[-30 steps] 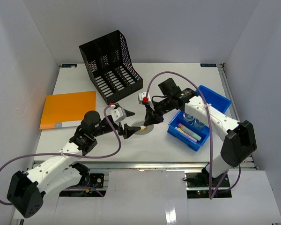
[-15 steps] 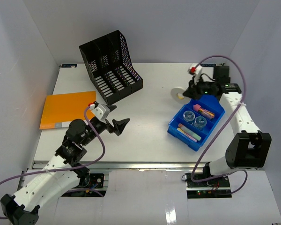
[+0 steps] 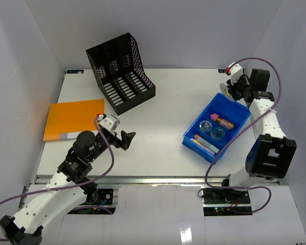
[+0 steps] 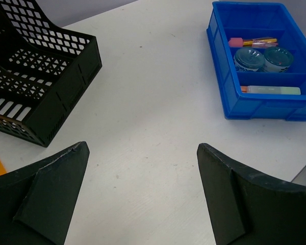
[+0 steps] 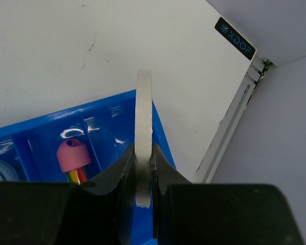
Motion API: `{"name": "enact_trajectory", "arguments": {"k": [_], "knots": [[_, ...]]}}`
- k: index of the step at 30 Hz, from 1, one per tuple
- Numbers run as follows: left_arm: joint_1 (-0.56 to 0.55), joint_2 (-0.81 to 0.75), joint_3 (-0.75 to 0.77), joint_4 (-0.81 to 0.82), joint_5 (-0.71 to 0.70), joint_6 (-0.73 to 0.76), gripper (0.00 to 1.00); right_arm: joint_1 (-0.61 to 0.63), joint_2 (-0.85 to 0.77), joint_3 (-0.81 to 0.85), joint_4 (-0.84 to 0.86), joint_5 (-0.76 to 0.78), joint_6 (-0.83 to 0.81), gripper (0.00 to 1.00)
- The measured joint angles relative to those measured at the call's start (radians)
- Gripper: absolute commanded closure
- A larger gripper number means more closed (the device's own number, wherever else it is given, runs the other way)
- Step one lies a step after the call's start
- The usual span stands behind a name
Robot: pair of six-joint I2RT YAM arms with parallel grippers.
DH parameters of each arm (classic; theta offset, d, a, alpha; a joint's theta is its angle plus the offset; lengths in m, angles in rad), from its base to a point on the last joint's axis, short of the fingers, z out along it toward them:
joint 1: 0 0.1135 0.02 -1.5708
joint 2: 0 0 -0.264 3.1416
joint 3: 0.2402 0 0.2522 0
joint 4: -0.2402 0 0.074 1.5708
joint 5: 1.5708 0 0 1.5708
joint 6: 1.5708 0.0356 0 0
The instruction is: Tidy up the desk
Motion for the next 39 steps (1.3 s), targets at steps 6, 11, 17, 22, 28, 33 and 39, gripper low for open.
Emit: {"name": "enact_trajectory", "arguments": {"k": [6, 11, 17, 22, 28, 33, 39], "knots": [[0.000, 0.013, 0.000, -0.010, -0.005, 0.000, 0.02, -0.017, 0.096, -0.002, 0.003, 0.016, -0.034, 0.81], [0.000, 0.029, 0.000, -0.017, -0.009, 0.000, 0.02, -0.020, 0.119, -0.028, 0.002, 0.012, -0.053, 0.72], [0.000, 0.042, 0.000, -0.020, -0.020, 0.000, 0.02, -0.025, 0.130, -0.034, -0.001, 0.001, -0.075, 0.43], [0.000, 0.043, 0.000, -0.018, -0.054, -0.005, 0.02, -0.042, 0.133, -0.034, -0.001, 0.001, -0.061, 0.30], [0.000, 0.046, 0.000, -0.011, -0.131, -0.062, 0.02, -0.060, 0.084, -0.033, -0.032, -0.033, -0.015, 0.24], [0.000, 0.087, 0.002, -0.008, -0.173, -0.115, 0.02, -0.061, -0.042, -0.027, -0.066, -0.153, 0.033, 0.23], [0.054, 0.200, 0.006, -0.032, -0.164, -0.239, 0.02, -0.023, -0.171, -0.065, -0.118, -0.428, 0.063, 0.23]]}}
